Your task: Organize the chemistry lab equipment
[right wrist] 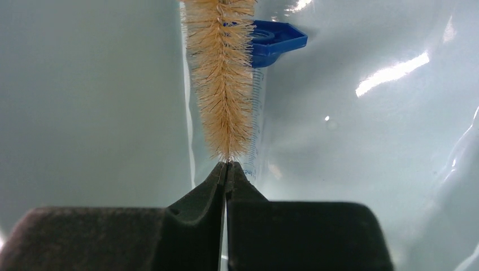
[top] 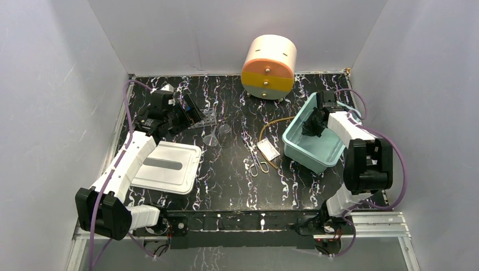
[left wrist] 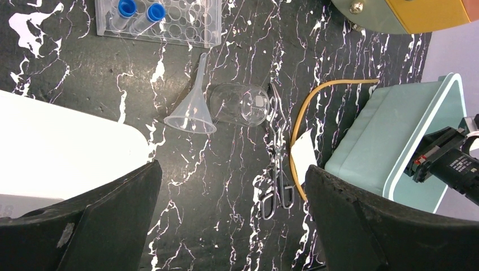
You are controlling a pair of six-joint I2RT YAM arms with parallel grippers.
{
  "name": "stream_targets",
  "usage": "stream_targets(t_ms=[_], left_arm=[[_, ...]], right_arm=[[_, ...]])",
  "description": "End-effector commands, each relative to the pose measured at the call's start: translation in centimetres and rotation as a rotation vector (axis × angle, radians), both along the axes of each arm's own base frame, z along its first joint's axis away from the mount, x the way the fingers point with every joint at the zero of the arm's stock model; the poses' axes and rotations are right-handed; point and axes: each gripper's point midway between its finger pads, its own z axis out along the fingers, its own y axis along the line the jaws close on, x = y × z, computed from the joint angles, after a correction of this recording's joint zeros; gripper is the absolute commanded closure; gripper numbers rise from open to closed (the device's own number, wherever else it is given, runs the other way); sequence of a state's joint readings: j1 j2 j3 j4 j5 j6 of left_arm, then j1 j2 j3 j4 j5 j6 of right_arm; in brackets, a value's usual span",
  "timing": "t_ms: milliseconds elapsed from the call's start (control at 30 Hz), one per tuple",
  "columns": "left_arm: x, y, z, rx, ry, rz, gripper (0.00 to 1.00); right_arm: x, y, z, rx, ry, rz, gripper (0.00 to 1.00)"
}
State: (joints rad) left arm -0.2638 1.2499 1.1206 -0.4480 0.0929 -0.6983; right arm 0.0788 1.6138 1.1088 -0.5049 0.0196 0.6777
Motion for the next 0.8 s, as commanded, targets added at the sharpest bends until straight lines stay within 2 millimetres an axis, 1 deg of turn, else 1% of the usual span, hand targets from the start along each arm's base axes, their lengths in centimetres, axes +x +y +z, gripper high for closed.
stream_targets(t_ms=[0, 133, 233, 367, 467, 533, 633, 700, 767], left_arm=[[0.1, -0.2, 0.8, -0.006, -0.022, -0.028, 0.02], [0.3, -0.3, 1.0, -0.009, -0.025, -0.029, 0.02], [0.3, -0.4, 1.0, -0.01, -0.025, -0.031, 0.02], [0.4, -0.4, 0.8, -0.011, -0.023, -0.027, 0.02], [0.5, -0.1, 0.7, 0.008, -0.025, -0.025, 0.02], [0.5, 0.3, 0.6, 0.029, -0.025, -0.015, 0.02], [0.7, 0.9, 0.5, 0.057, -0.023, 0.009, 0.02], [0.8, 1.1, 0.5, 0.063, -0.024, 0.019, 0.02], [0.9, 0.9, 0.6, 0.057, -0.034, 0.014, 0.02]], right_arm=[[2.9, -0.2, 2.5, -0.007, -0.107, -0.013, 0.88], [3.4, 0.0, 3.2, -0.005, -0.127, 0.006, 0.71], [3.4, -0.1, 4.5, -0.012, -0.151, 0.012, 0.63], [3.4, -0.5, 7.3, -0.042, -0.217, 0.014, 0.61], [3.3, -0.1, 9.7, -0.059, -0.273, 0.05, 0.6], [3.4, 0.7, 11.9, -0.057, -0.318, 0.078, 0.58], [4.0, 2.6, 16.5, -0.062, -0.437, 0.144, 0.52], [4.2, 4.5, 19.2, -0.073, -0.517, 0.208, 0.48], [4.1, 6.8, 20.8, -0.092, -0.568, 0.284, 0.45]])
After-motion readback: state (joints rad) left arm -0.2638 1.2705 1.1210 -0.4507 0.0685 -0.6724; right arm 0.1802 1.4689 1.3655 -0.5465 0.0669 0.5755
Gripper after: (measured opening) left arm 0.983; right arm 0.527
